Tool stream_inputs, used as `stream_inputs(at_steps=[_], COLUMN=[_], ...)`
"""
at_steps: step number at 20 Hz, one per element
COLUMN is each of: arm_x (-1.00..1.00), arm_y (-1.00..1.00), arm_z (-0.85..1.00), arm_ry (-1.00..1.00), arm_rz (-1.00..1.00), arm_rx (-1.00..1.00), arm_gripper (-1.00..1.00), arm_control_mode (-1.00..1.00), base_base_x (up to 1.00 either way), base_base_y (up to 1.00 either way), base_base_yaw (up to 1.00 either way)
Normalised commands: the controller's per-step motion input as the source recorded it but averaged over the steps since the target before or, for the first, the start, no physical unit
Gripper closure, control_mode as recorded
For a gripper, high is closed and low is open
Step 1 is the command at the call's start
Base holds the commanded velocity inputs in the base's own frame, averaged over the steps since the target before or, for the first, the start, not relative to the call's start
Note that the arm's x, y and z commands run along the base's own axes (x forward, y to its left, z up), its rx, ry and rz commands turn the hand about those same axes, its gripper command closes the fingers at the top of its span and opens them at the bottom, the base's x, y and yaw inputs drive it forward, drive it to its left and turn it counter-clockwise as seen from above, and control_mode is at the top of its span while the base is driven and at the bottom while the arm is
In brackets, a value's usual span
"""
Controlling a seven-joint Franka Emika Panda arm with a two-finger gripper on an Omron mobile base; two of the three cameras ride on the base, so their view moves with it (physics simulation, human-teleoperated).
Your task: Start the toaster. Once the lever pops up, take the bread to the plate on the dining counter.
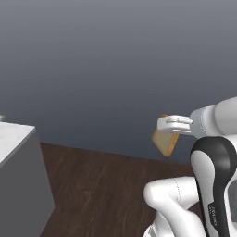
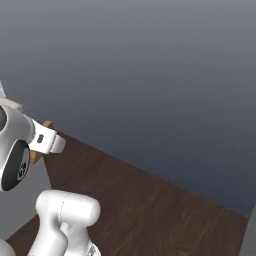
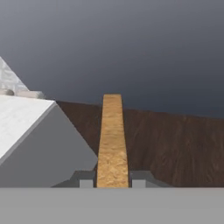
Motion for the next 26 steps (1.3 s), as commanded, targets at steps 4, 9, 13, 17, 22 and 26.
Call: stream_inputs(at_steps=[4,9,13,17,22,26], arm_x=[0.0,0.0,0.0,0.0,0.0,0.0], arm_y=[0.0,0.0,0.0,0.0,0.0,0.0], arm_z=[0.0,0.0,0.0,0.0,0.0,0.0], arm_ry=[0.0,0.0,0.0,0.0,0.0,0.0], arm_rz=[0.0,0.0,0.0,0.0,0.0,0.0], arm_rx=[0.0,0.0,0.0,0.0,0.0,0.0], arm_gripper=[1.0,1.0,1.0,1.0,1.0,1.0], arm_control_mode=[1.0,1.0,1.0,1.0,1.0,1.0], base_base_x=[1.0,1.0,1.0,1.0,1.0,1.0], base_base_y=[-0.17,-0.26,-0.11,-0.09,-0.11,-0.08], base_base_yaw=[0.13,0.24,0.39,0.48,0.55,0.58])
